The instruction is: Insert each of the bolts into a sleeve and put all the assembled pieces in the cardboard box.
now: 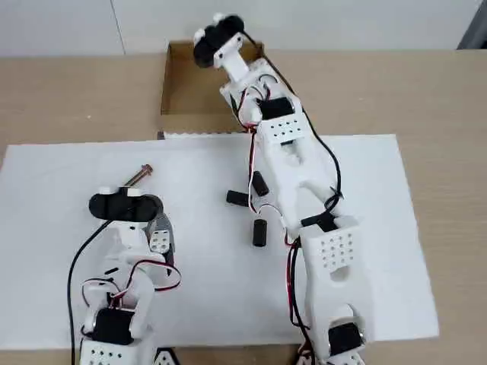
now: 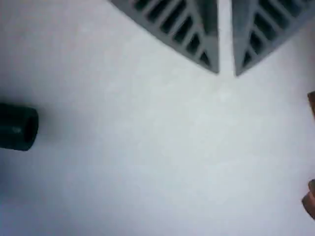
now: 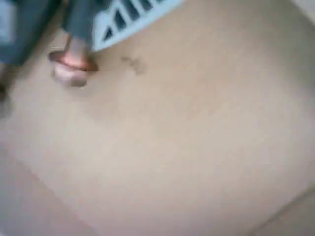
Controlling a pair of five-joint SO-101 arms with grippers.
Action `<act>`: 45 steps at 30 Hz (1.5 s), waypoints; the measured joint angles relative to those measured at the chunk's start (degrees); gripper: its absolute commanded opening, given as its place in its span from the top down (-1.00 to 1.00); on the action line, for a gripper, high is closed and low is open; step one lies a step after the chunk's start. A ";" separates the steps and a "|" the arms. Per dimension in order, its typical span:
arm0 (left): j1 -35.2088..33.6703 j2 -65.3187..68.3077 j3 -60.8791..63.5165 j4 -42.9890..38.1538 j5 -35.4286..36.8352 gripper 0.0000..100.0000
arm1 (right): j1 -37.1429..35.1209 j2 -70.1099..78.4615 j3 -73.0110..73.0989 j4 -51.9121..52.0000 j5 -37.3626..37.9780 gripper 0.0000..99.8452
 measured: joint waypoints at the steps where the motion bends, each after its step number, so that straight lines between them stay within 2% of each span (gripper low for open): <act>1: 0.00 0.00 0.00 0.00 0.00 0.99 | 0.00 0.00 -1.14 1.85 0.00 1.00; 14: 0.00 0.00 0.00 0.00 0.00 0.99 | 0.00 0.00 -28.75 40.70 -0.26 0.99; 22: 0.00 0.00 0.00 0.00 0.00 0.99 | -0.09 0.00 -40.79 58.11 -8.53 0.99; 37: 0.00 0.00 0.00 0.09 0.00 0.99 | -0.09 -0.79 -41.58 61.27 -10.99 0.99; 40: 0.00 0.00 0.00 0.09 0.00 0.99 | -0.09 -4.92 -33.85 61.27 -12.04 0.99; 45: 0.00 0.00 0.00 0.09 0.00 0.99 | -0.09 -16.62 -13.01 61.27 -14.51 0.99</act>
